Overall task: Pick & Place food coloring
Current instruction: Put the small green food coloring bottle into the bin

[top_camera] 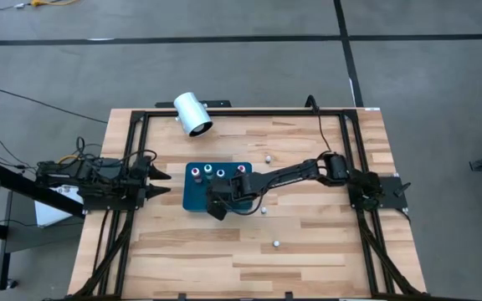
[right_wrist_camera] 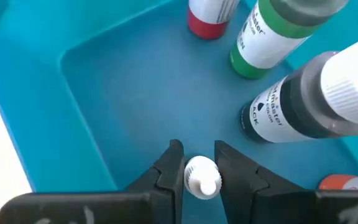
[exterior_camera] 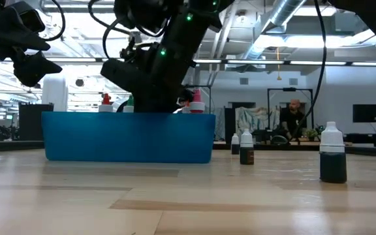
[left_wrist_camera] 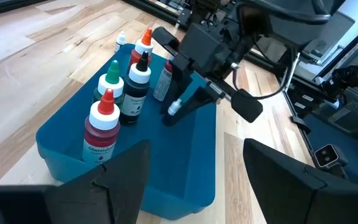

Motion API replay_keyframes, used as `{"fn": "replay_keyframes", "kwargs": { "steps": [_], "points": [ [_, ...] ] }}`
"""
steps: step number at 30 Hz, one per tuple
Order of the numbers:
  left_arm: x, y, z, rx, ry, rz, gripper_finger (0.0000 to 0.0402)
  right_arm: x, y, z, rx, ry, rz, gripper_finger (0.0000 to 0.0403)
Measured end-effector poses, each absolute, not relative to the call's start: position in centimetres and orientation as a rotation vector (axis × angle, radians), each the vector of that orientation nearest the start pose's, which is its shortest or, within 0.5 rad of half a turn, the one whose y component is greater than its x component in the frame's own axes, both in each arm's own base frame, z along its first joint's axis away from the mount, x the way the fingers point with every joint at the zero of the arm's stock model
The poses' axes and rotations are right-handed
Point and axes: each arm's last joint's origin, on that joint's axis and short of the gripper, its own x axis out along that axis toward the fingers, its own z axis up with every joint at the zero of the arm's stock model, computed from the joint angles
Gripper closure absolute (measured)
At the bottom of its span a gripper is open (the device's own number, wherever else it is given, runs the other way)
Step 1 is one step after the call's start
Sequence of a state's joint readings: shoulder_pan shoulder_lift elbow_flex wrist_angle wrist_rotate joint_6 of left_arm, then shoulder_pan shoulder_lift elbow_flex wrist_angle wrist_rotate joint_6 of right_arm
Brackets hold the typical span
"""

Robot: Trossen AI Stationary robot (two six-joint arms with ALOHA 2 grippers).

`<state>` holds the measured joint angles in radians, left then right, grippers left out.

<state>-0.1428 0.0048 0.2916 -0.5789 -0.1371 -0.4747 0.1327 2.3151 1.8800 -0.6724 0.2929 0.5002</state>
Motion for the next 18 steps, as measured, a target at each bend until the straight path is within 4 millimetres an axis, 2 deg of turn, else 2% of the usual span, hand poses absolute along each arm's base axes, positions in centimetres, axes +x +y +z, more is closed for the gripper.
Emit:
{"fn": "replay_keyframes", "kwargs": {
  "steps": [4,18],
  "points": [
    [6.62,-0.55,20.39,-0.431,0.285,0.063,0.0152,48.56,5.39,15.51,0.217,1.047,-0.405,0.0325],
    [6.6,-0.55,20.31,-0.429,0.293,0.065,0.0152,48.81,4.67,15.7,0.251,1.043,-0.373,0.0316]
  ]
}}
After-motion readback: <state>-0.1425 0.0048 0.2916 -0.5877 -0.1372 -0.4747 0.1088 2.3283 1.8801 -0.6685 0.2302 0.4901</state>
